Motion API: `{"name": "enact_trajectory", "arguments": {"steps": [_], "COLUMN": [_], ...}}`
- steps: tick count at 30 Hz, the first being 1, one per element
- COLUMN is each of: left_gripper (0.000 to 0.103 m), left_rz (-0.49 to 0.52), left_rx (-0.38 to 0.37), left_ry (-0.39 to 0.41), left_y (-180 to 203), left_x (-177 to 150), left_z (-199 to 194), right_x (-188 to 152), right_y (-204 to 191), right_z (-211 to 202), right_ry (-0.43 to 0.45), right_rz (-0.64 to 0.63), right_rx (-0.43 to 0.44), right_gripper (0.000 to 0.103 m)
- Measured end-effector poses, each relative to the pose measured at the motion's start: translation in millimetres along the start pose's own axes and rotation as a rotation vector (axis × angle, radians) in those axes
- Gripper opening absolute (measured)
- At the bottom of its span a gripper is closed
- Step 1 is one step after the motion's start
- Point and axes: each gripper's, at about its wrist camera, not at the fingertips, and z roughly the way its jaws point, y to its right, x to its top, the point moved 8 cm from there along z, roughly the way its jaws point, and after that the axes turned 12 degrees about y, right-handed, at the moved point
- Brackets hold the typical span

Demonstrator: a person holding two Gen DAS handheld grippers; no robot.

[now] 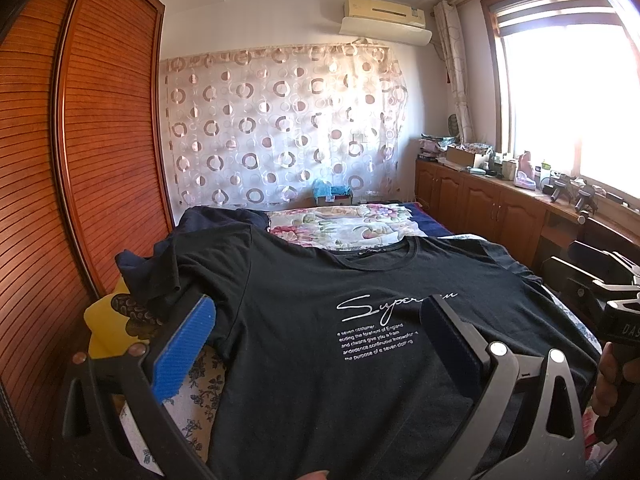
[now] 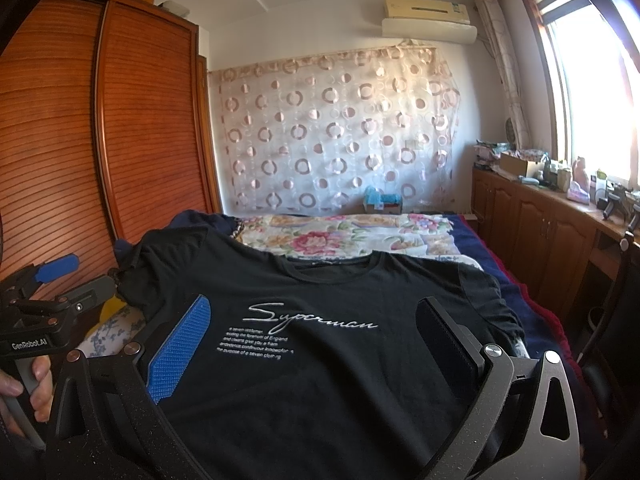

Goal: Fold small clothes
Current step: 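Lower the left gripper onto the T-shirt sleeve and close on it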

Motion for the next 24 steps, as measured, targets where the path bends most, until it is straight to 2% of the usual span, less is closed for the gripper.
{"name": "enact_trajectory", "arguments": {"steps": [5,11,24], "left_gripper": [0.103,0.103,0.103], "left_rz": [0.025,0.000,-0.034], "left_rx": [0.019,0.021,0.082], "left_ry": [-0.019,-0.062,-0.126], "left_y": [-7,-30,-116], "left_x": [-3,-17,-31], "left_z": [12,34,78], "right_x": [1,-5,-28], "right_y": [-6,-10,-26], "right_z": [6,22,88], "right_ry": [-0.018,-0.036,-0.135], "right_rz": [0.000,-0.029,-0.057], "right_rx": [0.008,0.048,0.179], "right_gripper": [0.103,0.103,0.103]}}
